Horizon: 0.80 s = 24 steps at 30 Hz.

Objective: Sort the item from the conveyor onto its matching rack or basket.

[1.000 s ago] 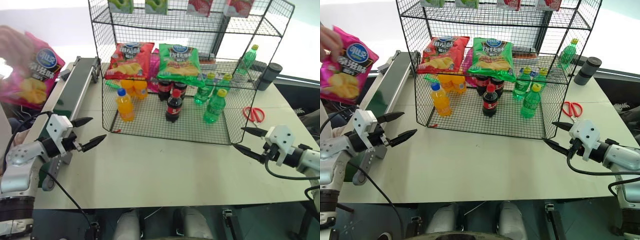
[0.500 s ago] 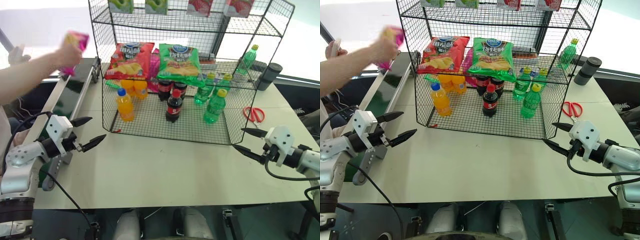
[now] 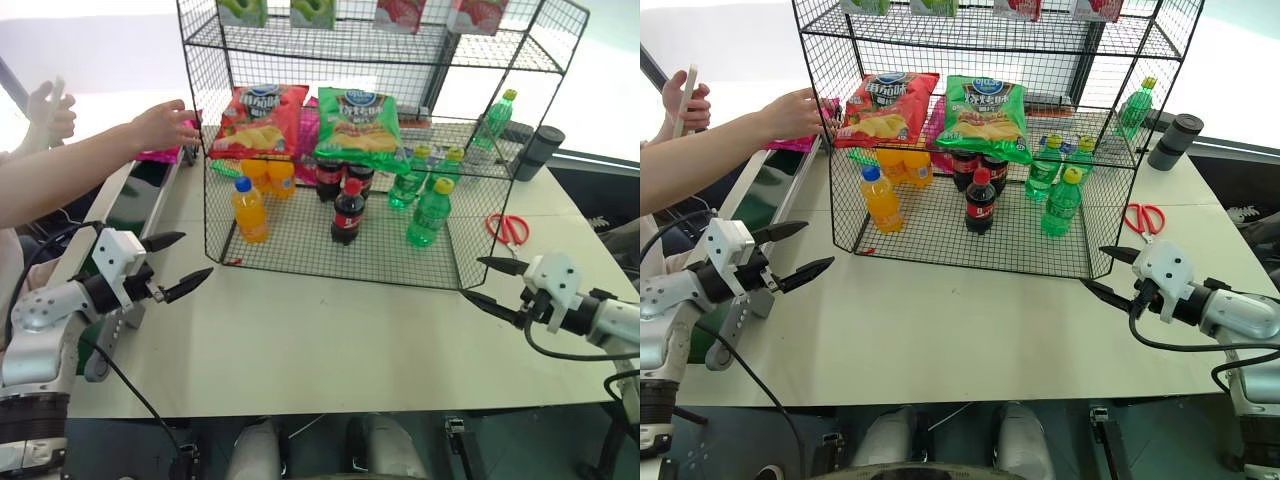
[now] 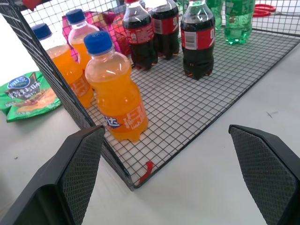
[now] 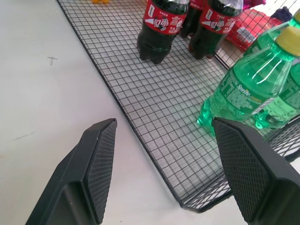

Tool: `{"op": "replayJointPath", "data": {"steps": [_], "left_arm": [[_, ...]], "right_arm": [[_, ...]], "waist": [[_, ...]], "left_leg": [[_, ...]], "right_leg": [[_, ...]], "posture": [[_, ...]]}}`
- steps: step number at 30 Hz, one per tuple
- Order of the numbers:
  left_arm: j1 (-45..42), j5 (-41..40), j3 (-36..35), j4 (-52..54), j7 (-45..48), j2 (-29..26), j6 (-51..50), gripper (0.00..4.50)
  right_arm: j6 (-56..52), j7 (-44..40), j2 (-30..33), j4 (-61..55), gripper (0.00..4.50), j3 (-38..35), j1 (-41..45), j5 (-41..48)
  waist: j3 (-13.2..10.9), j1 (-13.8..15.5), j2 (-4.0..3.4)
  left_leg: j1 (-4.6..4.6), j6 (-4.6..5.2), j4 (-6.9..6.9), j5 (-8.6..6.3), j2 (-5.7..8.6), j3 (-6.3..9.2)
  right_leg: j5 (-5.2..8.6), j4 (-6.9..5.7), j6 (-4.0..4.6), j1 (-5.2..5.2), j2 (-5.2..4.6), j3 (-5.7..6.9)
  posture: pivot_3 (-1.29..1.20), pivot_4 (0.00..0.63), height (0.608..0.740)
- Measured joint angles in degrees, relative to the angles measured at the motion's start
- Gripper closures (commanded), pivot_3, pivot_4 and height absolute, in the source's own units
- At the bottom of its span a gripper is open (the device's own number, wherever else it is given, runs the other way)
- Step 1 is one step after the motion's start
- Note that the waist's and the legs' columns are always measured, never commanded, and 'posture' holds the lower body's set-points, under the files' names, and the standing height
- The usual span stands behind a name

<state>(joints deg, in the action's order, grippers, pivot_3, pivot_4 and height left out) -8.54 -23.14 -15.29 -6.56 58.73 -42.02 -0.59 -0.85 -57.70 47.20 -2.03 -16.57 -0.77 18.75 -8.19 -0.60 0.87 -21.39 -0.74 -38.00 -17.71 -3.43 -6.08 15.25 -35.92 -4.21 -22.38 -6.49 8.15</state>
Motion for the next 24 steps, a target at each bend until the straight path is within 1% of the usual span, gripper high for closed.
{"op": "replayJointPath", "data": {"steps": [6,11,16,19,23,24], "left_arm": [[1.6,0.0,0.0,0.6,-0.3,0.6,0.0,0.00],[1.5,0.0,0.0,0.6,-0.3,0.6,0.0,0.00],[2.5,0.7,-0.1,0.6,-0.2,-0.4,2.1,0.00],[5.5,3.0,-1.6,0.6,-0.6,-2.2,6.2,0.00],[8.8,7.4,-6.7,-0.8,-4.1,-4.4,14.2,0.00],[10.1,9.3,-8.5,-1.7,-5.6,-5.3,17.5,0.00]], "right_arm": [[-0.9,0.1,0.0,-0.4,1.15,0.1,0.5,0.0],[-2.2,0.7,-0.6,-3.1,1.15,0.1,0.3,0.6],[-7.5,1.7,-2.5,-8.3,1.15,0.1,0.5,5.2],[-12.2,3.8,-5.1,-12.9,1.15,1.5,1.6,8.9],[-16.3,4.4,-7.6,-16.2,1.15,5.6,2.7,11.8],[-17.4,4.5,-8.5,-16.3,1.15,7.0,3.9,12.4]], "waist": [[0.0,0.0,0.00],[0.0,0.0,0.00],[0.0,-0.2,-0.01],[0.0,-0.3,-0.03],[0.0,0.0,-0.02],[0.0,0.0,-0.02]], "left_leg": [[0.00,-0.01,0.00,0.00,0.00,-0.01],[0.00,0.00,0.00,0.00,0.00,-0.01],[0.00,-0.01,0.00,0.00,-0.07,-0.01],[-0.01,-0.01,0.01,0.00,-0.12,-0.03],[-0.04,0.00,0.00,-0.01,-0.12,-0.03],[-0.04,0.02,0.01,-0.03,-0.10,-0.04]], "right_leg": [[0.00,0.00,0.00,0.00,0.00,0.00],[0.00,0.00,0.00,0.00,0.00,-0.01],[-0.01,0.00,0.01,-0.03,0.04,-0.01],[-0.01,-0.01,0.03,-0.09,0.06,-0.03],[-0.01,0.02,0.05,-0.10,0.00,-0.02],[-0.01,0.02,0.05,-0.11,-0.03,-0.02]], "posture": [[0.00,0.150,0.738],[0.00,0.150,0.738],[0.00,0.150,0.738],[0.00,0.150,0.738],[0.00,0.150,0.738],[0.00,0.150,0.738]]}}
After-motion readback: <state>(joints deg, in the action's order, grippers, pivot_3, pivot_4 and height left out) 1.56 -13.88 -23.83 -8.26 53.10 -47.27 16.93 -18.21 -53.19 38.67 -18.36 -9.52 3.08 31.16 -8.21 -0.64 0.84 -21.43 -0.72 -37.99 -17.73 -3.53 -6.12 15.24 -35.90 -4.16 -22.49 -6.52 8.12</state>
